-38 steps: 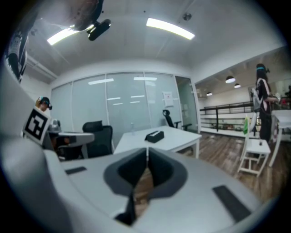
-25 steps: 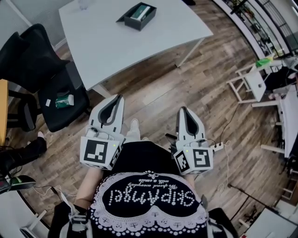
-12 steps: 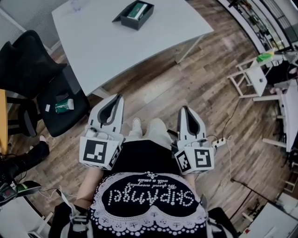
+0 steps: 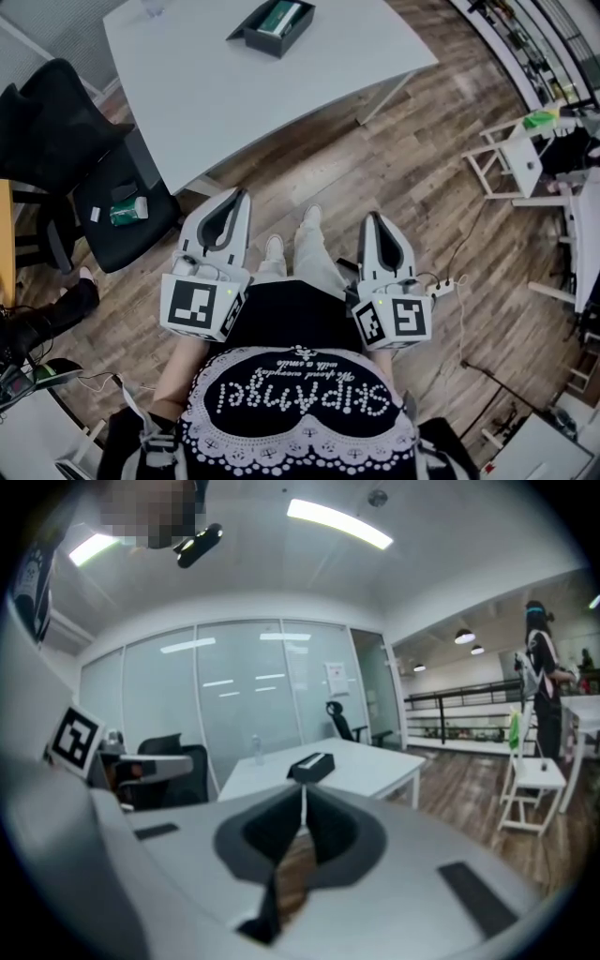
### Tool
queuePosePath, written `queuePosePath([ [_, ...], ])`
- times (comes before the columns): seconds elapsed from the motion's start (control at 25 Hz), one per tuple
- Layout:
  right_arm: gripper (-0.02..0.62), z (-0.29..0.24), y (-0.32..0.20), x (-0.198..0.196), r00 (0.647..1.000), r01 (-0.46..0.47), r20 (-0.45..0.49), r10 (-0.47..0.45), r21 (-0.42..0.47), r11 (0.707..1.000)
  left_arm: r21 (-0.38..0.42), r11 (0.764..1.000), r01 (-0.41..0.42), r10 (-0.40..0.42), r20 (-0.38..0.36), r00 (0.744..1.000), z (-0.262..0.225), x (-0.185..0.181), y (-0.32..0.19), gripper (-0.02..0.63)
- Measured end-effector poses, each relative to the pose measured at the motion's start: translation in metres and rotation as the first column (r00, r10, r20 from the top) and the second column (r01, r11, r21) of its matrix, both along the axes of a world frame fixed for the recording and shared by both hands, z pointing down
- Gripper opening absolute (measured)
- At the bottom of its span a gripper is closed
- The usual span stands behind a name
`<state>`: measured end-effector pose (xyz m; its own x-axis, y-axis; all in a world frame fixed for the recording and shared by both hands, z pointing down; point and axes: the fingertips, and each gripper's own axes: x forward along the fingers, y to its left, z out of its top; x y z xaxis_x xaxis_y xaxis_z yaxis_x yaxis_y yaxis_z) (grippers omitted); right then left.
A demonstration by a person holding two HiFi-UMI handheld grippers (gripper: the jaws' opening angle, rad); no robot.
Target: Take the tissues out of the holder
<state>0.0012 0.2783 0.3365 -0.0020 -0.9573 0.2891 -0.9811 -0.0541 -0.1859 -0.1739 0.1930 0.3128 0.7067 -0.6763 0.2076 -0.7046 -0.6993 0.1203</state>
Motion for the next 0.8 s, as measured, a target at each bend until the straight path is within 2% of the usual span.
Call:
queuePosePath([
  [0.24,0.035,0.007,-0.030,0.017,0.999,0.033,0.010,-0.033,-0.032,0.999,-0.022,1.000,0.019,-0.019,0.006,1.000,0.007,0.019,-0.025,0.030],
  [0.48,0.034,0.012,-0.066,0.052,0.998,0.067,0.009,-0.067,-0.047,0.997,-0.023,0.999,0.050,-0.050,0.002,0.999,0.008,0.051,-0.057,0.029],
  [0.8,0.035,0.006,-0.118,0.099,0.991,0.130,0.000,-0.130,-0.022,0.991,-0.003,0.993,0.120,-0.120,-0.016,0.993,0.001,0.091,-0.094,0.031],
])
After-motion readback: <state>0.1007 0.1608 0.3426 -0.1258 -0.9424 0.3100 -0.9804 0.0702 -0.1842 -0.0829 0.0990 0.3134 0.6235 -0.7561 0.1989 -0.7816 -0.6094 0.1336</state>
